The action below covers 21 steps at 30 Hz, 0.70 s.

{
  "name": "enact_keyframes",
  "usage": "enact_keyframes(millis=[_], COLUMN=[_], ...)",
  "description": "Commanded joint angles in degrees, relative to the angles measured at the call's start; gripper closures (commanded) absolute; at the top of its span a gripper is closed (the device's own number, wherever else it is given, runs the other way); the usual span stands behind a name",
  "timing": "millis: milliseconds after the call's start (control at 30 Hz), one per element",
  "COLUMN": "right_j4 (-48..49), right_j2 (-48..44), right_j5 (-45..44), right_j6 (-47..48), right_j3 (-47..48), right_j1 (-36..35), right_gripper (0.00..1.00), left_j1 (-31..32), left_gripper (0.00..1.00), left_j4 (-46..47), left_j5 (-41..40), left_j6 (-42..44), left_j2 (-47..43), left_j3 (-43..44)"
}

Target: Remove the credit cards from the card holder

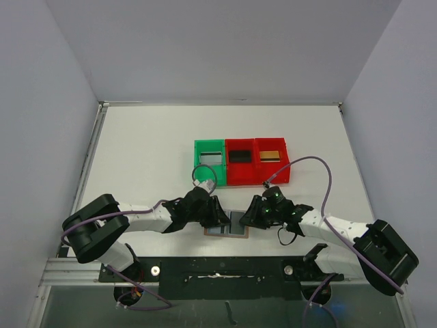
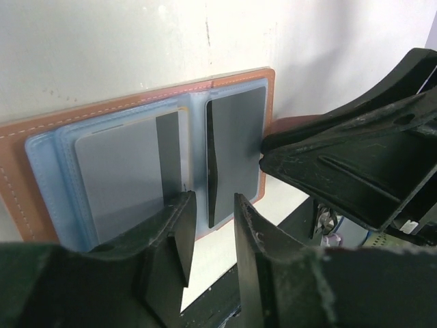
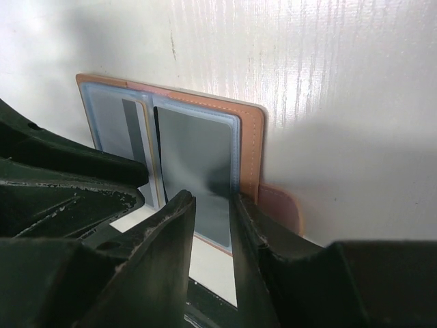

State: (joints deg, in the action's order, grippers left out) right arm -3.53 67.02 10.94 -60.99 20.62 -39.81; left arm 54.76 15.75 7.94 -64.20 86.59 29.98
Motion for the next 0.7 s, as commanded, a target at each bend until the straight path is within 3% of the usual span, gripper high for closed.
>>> enact_keyframes(millis=[0, 667], right_j4=[-0.8, 14.0], right_j2=[0.6, 4.7], right_j5=[-3.0, 4.0], right_j6=[-1.2, -3.6], right_j3=[-0.5, -8.3], right_j1=[-0.6, -0.7], right_gripper=[0.70, 0.79], left_j1=[0.0, -1.4], left_gripper=[0.68, 0.57], left_j4=[2.4, 13.4], left_j5=[0.4, 2.0], left_j6=[1.1, -5.3], left_j2=[0.5, 5.6], left_j3=[2.8, -4.4])
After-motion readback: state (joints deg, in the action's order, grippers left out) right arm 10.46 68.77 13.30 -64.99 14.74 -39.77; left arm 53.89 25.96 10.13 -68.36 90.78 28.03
